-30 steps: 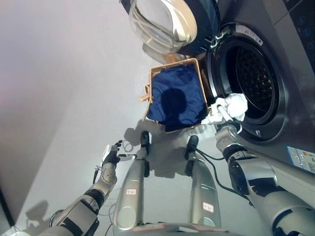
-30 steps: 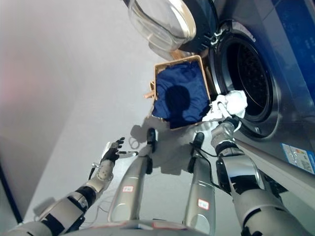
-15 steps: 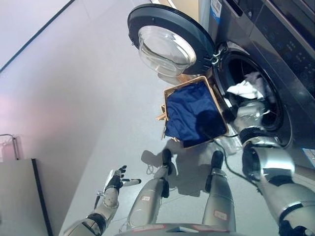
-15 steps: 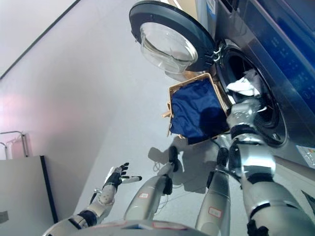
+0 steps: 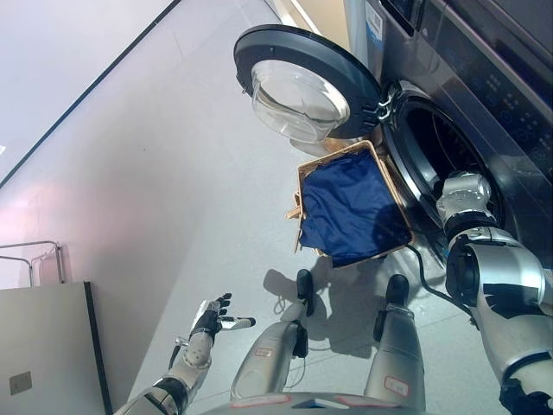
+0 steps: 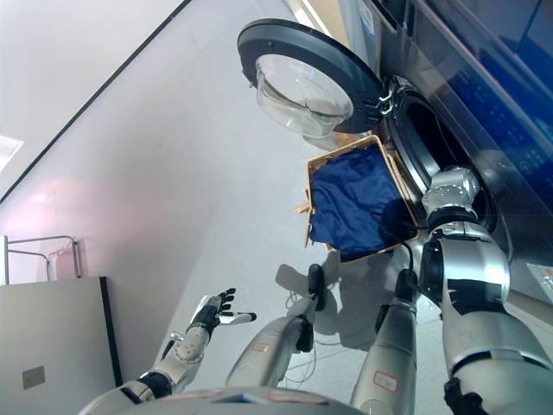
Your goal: Put the clothes in the basket into the washing machine.
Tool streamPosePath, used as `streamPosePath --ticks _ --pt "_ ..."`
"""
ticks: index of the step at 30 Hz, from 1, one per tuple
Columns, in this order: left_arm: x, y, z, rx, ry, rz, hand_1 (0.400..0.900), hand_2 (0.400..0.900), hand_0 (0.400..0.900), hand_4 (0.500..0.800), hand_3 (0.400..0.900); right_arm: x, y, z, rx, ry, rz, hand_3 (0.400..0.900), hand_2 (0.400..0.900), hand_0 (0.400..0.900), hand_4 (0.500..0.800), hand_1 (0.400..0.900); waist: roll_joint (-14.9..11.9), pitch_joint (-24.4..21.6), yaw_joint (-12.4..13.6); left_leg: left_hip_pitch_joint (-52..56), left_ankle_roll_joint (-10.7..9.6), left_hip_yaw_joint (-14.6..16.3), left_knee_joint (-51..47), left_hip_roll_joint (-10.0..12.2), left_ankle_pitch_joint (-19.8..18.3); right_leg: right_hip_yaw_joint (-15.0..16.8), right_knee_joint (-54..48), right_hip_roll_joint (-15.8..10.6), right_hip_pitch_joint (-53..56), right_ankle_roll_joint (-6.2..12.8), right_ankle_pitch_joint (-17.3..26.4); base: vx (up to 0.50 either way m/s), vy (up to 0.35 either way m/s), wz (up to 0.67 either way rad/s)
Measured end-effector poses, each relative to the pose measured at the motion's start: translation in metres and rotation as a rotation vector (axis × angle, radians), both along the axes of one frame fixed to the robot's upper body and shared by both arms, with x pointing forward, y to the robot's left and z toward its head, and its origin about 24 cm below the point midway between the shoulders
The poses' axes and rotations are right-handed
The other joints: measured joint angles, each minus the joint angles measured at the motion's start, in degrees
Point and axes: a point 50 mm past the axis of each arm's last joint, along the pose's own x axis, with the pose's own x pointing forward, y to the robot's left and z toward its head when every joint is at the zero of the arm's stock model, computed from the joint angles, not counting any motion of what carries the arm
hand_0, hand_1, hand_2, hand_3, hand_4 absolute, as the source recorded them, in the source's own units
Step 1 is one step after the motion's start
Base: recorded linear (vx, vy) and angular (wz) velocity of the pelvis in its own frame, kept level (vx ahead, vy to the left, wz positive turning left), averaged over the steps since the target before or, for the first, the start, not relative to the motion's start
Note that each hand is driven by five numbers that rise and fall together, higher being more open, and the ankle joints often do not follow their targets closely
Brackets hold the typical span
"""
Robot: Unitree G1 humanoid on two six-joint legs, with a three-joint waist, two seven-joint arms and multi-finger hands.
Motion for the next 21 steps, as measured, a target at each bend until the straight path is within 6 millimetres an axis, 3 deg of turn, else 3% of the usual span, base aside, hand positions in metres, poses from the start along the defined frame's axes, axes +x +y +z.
streamPosePath --ticks 4,8,11,12,15,19,21 --pt "-0.001 -0.003 -0.001 -0.015 0.010 -0.009 0.900 0.900 0.900 0.800 0.900 -0.001 0.003 -0.008 -0.019 0.024 0.031 0.900 0.900 0.900 0.800 0.900 0.0 0.0 -0.3 1.1 0.0 0.3 -0.3 0.0 0.0 0.2 -0.2 0.1 0.8 0.01 0.0 0.02 -0.001 -0.06" --pt "-0.008 -0.007 -0.004 -0.028 0.030 -0.006 0.900 0.900 0.900 0.800 0.900 -0.006 0.010 -0.038 -0.080 0.130 0.108 0.900 0.900 0.900 0.800 0.900 -0.3 -0.1 -1.9 3.5 0.1 0.8 -1.0 0.0 -0.1 0.5 -0.3 0.3 2.7 0.20 -0.2 0.01 -0.015 -0.09" --pt "-0.012 -0.010 -0.007 -0.045 0.053 0.011 0.900 0.900 0.900 0.800 0.900 -0.011 0.030 -0.069 -0.175 0.217 0.240 0.900 0.900 0.900 0.800 0.900 -1.4 -0.7 -2.6 4.6 -0.1 1.1 -1.0 0.3 -0.4 0.8 -0.4 0.6 3.6 0.09 -0.3 0.02 -0.028 -0.07" --pt "-0.017 -0.011 -0.009 -0.050 0.074 0.012 0.900 0.900 0.900 0.800 0.900 -0.019 0.038 -0.092 -0.163 0.282 0.269 0.900 0.900 0.900 0.800 0.900 -2.2 -1.0 -3.0 5.6 0.0 1.3 -1.1 0.5 -0.5 0.8 -0.8 0.9 4.6 0.07 -0.4 0.02 -0.031 -0.08" --pt "-0.029 -0.009 -0.015 -0.054 0.120 0.021 0.900 0.900 0.900 0.800 0.900 -0.055 0.053 -0.154 -0.156 0.494 0.351 0.900 0.900 0.900 0.800 0.900 -4.7 -2.3 -3.8 8.0 -0.3 1.4 -1.3 1.1 -1.3 0.6 -2.1 1.6 7.5 -0.03 -0.5 0.02 -0.046 -0.07" --pt "-0.046 -0.003 -0.023 -0.038 0.207 0.044 0.900 0.900 0.900 0.800 0.900 -0.135 0.057 -0.229 -0.156 0.808 0.439 0.900 0.900 0.900 0.800 0.900 -8.0 -4.5 -6.3 10.4 -0.9 1.4 -1.2 1.9 -2.6 0.2 -4.0 2.3 10.9 -0.06 -0.5 0.02 -0.023 -0.14" --pt "-0.053 0.002 -0.026 -0.035 0.248 0.069 0.900 0.900 0.900 0.800 0.900 -0.175 0.053 -0.252 -0.199 0.965 0.500 0.900 0.900 0.900 0.800 0.900 -9.0 -5.3 -7.1 12.0 -0.6 1.7 -1.2 2.2 -3.3 0.1 -5.5 2.5 13.0 -0.28 -0.3 0.01 -0.003 -0.17"
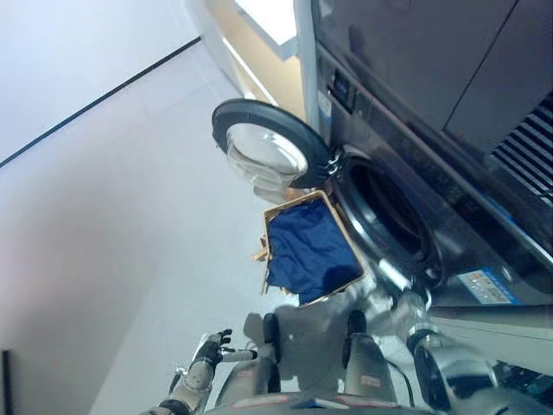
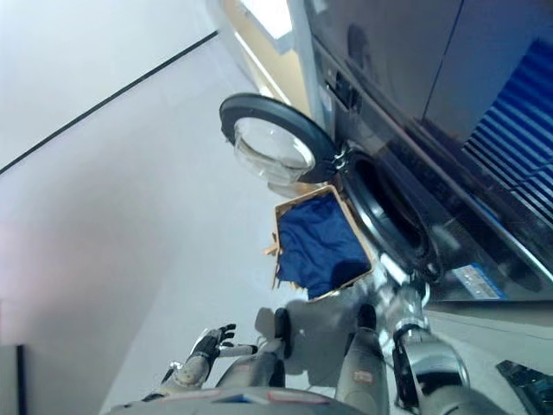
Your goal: Put the clothes in the basket into the washing machine.
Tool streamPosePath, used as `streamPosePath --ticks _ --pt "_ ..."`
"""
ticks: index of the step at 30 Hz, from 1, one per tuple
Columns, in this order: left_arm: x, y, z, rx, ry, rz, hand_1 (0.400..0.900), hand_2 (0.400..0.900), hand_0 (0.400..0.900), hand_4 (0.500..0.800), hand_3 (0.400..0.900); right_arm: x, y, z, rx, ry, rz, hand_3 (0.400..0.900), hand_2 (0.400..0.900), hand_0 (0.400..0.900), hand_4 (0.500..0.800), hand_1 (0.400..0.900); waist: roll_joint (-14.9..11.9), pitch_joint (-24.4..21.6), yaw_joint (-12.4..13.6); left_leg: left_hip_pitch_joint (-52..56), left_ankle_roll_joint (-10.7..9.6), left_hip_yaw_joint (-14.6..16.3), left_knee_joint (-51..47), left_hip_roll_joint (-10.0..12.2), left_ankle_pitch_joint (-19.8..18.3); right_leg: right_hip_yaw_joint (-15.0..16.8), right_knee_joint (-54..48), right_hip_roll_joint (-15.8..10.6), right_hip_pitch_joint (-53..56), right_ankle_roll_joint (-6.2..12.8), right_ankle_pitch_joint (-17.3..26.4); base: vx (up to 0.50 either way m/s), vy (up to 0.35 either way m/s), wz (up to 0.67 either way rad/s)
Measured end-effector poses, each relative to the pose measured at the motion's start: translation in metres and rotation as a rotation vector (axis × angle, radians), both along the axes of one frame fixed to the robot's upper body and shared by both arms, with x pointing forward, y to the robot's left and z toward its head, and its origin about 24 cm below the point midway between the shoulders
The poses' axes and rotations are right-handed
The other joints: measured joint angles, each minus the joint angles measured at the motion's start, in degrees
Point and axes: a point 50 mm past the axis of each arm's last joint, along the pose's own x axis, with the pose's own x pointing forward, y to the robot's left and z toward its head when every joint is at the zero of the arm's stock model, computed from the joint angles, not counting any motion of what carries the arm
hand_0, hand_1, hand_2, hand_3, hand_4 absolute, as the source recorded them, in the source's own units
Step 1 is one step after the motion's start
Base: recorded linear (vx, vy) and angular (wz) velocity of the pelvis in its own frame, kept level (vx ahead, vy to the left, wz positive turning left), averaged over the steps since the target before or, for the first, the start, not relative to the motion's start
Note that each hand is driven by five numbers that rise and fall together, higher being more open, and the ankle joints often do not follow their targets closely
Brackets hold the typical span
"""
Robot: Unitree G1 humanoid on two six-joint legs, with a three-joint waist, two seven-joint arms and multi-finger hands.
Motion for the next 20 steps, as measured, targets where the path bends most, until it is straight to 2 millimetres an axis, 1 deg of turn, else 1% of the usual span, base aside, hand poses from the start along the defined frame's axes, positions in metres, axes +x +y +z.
streamPosePath --ticks 1,3,5,6,7,8,9,10,12,13,14,15,17,20 --pt "-0.004 0.002 -0.001 0.002 0.017 0.011 0.900 0.900 0.900 0.800 0.900 -0.018 -0.003 -0.008 -0.020 0.062 0.021 0.900 0.900 0.900 0.800 0.900 -0.4 -0.4 -0.9 0.9 -0.1 0.3 0.0 0.2 -0.4 0.1 -0.9 0.4 1.1 -0.18 0.2 -0.01 0.008 -0.20" --pt "-0.011 0.009 -0.003 0.013 0.039 0.047 0.900 0.900 0.900 0.800 0.900 -0.050 -0.006 -0.020 -0.059 0.165 0.075 0.900 0.900 0.900 0.800 0.900 -1.1 -1.6 -1.9 2.5 0.0 1.0 0.0 0.7 -1.1 0.5 -2.8 1.1 3.2 -0.26 0.8 -0.02 0.006 -0.21" --pt "-0.015 0.014 -0.004 0.027 0.056 0.057 0.900 0.900 0.900 0.800 0.900 -0.081 -0.008 -0.030 -0.085 0.271 0.131 0.900 0.900 0.900 0.800 0.900 -2.1 -3.0 -2.7 4.1 0.2 1.5 -0.1 0.9 -1.6 0.9 -4.5 1.8 5.0 -0.30 1.4 -0.02 0.021 -0.27" --pt "-0.017 0.015 -0.004 0.029 0.061 0.064 0.900 0.900 0.900 0.800 0.900 -0.090 -0.009 -0.032 -0.098 0.307 0.157 0.900 0.900 0.900 0.800 0.900 -2.3 -3.8 -2.7 4.6 0.2 1.6 -0.1 1.0 -2.0 1.0 -5.2 1.9 5.6 -0.30 1.5 -0.03 0.021 -0.32" --pt "-0.018 0.017 -0.004 0.032 0.066 0.067 0.900 0.900 0.900 0.800 0.900 -0.107 -0.010 -0.036 -0.109 0.359 0.191 0.900 0.900 0.900 0.800 0.900 -2.8 -4.4 -3.3 5.5 0.1 1.8 -0.1 1.1 -2.3 1.2 -5.6 2.3 6.3 -0.29 1.5 -0.02 0.013 -0.30" --pt "-0.022 0.020 -0.005 0.039 0.078 0.064 0.900 0.900 0.900 0.800 0.900 -0.118 -0.009 -0.038 -0.118 0.396 0.220 0.900 0.900 0.900 0.800 0.900 -3.2 -5.0 -3.3 6.4 0.2 2.1 -0.1 1.2 -2.6 1.4 -6.0 2.5 7.2 -0.29 1.5 -0.01 0.009 -0.26" --pt "-0.026 0.022 -0.006 0.048 0.095 0.059 0.900 0.900 0.900 0.800 0.900 -0.126 -0.008 -0.040 -0.129 0.439 0.278 0.900 0.900 0.900 0.800 0.900 -3.5 -5.8 -3.4 7.2 0.3 2.4 0.0 1.7 -3.1 1.6 -6.5 2.7 8.1 -0.35 1.6 0.00 0.015 -0.21" --pt "-0.028 0.025 -0.006 0.052 0.108 0.060 0.900 0.900 0.900 0.800 0.900 -0.138 -0.006 -0.043 -0.134 0.488 0.327 0.900 0.900 0.900 0.800 0.900 -4.0 -6.1 -3.8 8.4 0.3 3.0 -0.1 1.8 -3.4 1.9 -6.9 3.0 9.1 -0.38 1.6 0.01 0.014 -0.18" --pt "-0.038 0.030 -0.008 0.062 0.143 0.052 0.900 0.900 0.900 0.800 0.900 -0.156 -0.003 -0.046 -0.143 0.563 0.435 0.900 0.900 0.900 0.800 0.900 -4.8 -6.9 -3.7 10.5 0.1 3.4 -0.1 2.0 -4.3 2.5 -8.0 3.6 11.4 -0.44 1.7 -0.01 0.015 -0.16" --pt "-0.040 0.031 -0.008 0.066 0.154 0.041 0.900 0.900 0.900 0.800 0.900 -0.168 -0.002 -0.047 -0.132 0.599 0.456 0.900 0.900 0.900 0.800 0.900 -5.1 -7.3 -4.0 11.3 0.3 3.5 0.0 2.0 -4.6 2.6 -8.4 3.7 12.2 -0.43 1.7 -0.01 0.017 -0.16" --pt "-0.044 0.032 -0.009 0.067 0.167 0.039 0.900 0.900 0.900 0.800 0.900 -0.172 -0.002 -0.048 -0.124 0.612 0.467 0.900 0.900 0.900 0.800 0.900 -5.2 -7.5 -3.9 12.1 0.4 3.6 0.0 2.0 -4.9 2.7 -8.8 3.7 13.1 -0.43 1.7 0.00 0.014 -0.15" --pt "-0.045 0.032 -0.009 0.065 0.179 0.039 0.900 0.900 0.900 0.800 0.900 -0.182 -0.001 -0.048 -0.109 0.637 0.464 0.900 0.900 0.900 0.800 0.900 -5.3 -7.7 -4.2 12.9 0.1 3.6 0.0 2.0 -5.1 2.7 -9.0 3.8 14.0 -0.41 1.7 0.00 0.014 -0.14" --pt "-0.049 0.032 -0.010 0.060 0.199 0.039 0.900 0.900 0.900 0.800 0.900 -0.187 0.001 -0.050 -0.085 0.652 0.463 0.900 0.900 0.900 0.800 0.900 -5.5 -7.8 -4.5 14.1 0.0 3.7 0.0 2.0 -5.4 2.8 -9.8 3.8 15.5 -0.06 1.9 -0.01 0.012 -0.14" --pt "-0.055 0.032 -0.011 0.051 0.227 0.037 0.900 0.900 0.900 0.800 0.900 -0.188 0.003 -0.051 -0.064 0.658 0.469 0.900 0.900 0.900 0.800 0.900 -5.9 -7.9 -4.9 15.6 0.0 4.1 -0.1 1.9 -5.8 3.3 -10.5 3.7 17.1 0.14 2.1 -0.02 0.013 -0.11"
